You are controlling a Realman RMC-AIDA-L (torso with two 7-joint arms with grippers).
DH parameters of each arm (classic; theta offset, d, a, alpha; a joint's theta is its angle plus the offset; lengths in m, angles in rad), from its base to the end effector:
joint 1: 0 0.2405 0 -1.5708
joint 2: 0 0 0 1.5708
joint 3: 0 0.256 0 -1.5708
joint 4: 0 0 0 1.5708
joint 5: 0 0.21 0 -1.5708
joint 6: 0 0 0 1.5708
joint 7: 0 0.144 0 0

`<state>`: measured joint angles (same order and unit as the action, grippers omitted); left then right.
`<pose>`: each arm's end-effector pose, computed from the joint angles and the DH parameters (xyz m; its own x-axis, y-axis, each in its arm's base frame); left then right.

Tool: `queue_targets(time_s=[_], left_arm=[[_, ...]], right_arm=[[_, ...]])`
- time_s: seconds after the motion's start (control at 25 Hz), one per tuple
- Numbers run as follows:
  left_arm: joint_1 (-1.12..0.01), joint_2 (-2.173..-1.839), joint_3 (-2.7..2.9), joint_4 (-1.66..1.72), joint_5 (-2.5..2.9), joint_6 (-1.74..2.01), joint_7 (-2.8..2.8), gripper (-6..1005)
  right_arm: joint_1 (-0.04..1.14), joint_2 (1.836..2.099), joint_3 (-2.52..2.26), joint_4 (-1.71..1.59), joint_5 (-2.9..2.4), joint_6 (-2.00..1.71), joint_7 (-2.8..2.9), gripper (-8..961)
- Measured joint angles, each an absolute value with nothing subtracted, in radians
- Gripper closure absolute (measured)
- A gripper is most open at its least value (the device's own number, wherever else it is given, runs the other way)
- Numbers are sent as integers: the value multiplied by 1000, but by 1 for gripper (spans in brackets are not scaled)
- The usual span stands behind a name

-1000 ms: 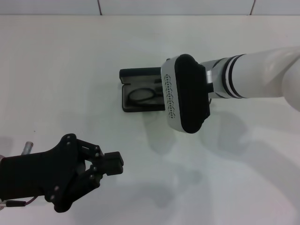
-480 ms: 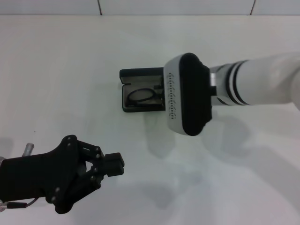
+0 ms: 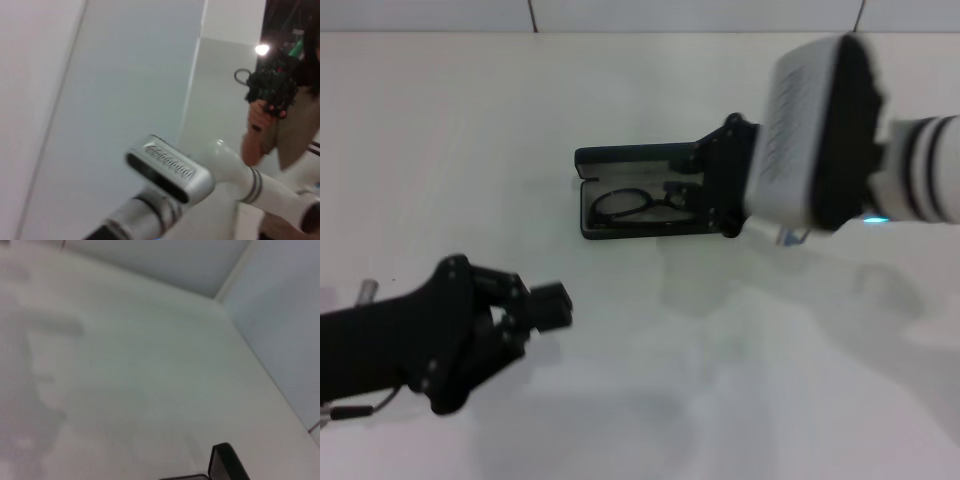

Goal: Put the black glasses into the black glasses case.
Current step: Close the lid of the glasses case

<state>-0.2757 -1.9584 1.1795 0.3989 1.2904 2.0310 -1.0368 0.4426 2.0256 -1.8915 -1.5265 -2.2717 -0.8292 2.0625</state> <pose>-0.2709 0.2119 0.0237 0.4981 0.1853 0.8471 0.2319 -0.9698 0.0758 0.0932 0.3351 -0.0632 0.9847 0.1739 0.0073 0.1576 -0.8734 -0.4609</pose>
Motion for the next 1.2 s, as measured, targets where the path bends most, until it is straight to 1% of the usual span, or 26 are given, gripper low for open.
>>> queue_targets(time_s=[0.28,0.36,0.52,0.68,0.84,1.0,1.12,1.2], left_arm=[[-293,-1959,1017,402,1294,1973,-1155,946],[-324,-1959,1003,406,1294,1955,-1169,946],[-425,-1958,966,415,1286,1893,-1207,946],[-491,-1946,949,478,1332,1797,-1277,923],[-612,-1932,947,548,1493,1715,-1362,900],[-687,-1926,944,585,1554,1602,-1397,885],[-749,-1920,948,590,1631,1511,-1436,826],[-787,-1923,952,587,1712,1463,-1466,786]], right_arm=[[333,2025,-1588,-1541,-1820,-1141,1829,800],[277,2023,-1480,-1534,-1688,-1233,1776,799],[170,2025,-1239,-1499,-1541,-1405,1742,797],[151,2021,-1073,-1361,-1483,-1534,1704,794],[152,2020,-949,-1211,-1449,-1659,1662,791],[160,2020,-901,-1071,-1430,-1714,1606,788],[162,2020,-897,-1016,-1419,-1731,1575,785],[164,2020,-896,-982,-1416,-1733,1560,784]])
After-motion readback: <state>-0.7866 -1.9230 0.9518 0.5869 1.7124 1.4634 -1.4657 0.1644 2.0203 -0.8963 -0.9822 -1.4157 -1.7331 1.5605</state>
